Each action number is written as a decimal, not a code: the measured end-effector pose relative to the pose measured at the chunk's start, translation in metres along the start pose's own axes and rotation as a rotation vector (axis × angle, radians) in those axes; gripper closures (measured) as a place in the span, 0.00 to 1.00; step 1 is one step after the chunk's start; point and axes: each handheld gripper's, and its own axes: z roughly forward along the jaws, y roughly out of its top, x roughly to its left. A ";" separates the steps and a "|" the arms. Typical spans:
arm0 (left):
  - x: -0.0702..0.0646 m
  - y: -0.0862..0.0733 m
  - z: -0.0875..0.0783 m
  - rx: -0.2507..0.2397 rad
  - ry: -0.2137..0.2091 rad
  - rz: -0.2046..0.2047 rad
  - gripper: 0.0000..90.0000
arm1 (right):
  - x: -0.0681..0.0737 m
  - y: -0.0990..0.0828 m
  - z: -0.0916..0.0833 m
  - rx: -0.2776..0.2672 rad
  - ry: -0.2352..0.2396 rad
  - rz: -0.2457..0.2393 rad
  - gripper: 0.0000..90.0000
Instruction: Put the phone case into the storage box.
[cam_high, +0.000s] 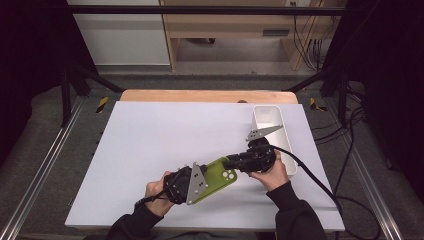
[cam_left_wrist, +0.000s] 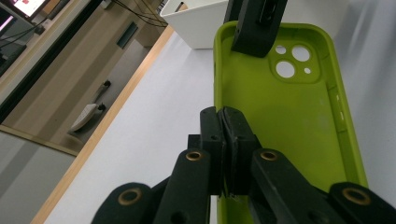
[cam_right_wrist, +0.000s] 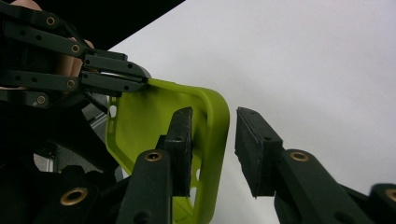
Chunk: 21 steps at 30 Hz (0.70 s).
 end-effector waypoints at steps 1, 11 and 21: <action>0.000 0.000 0.000 0.001 0.000 -0.001 0.97 | 0.000 0.000 0.001 -0.001 0.004 0.003 0.75; -0.001 0.000 0.002 0.003 -0.002 0.001 0.97 | 0.000 0.000 -0.002 0.007 0.013 0.031 0.87; -0.002 0.000 0.003 0.009 -0.008 0.008 0.97 | 0.002 0.000 -0.004 0.015 0.002 0.027 0.88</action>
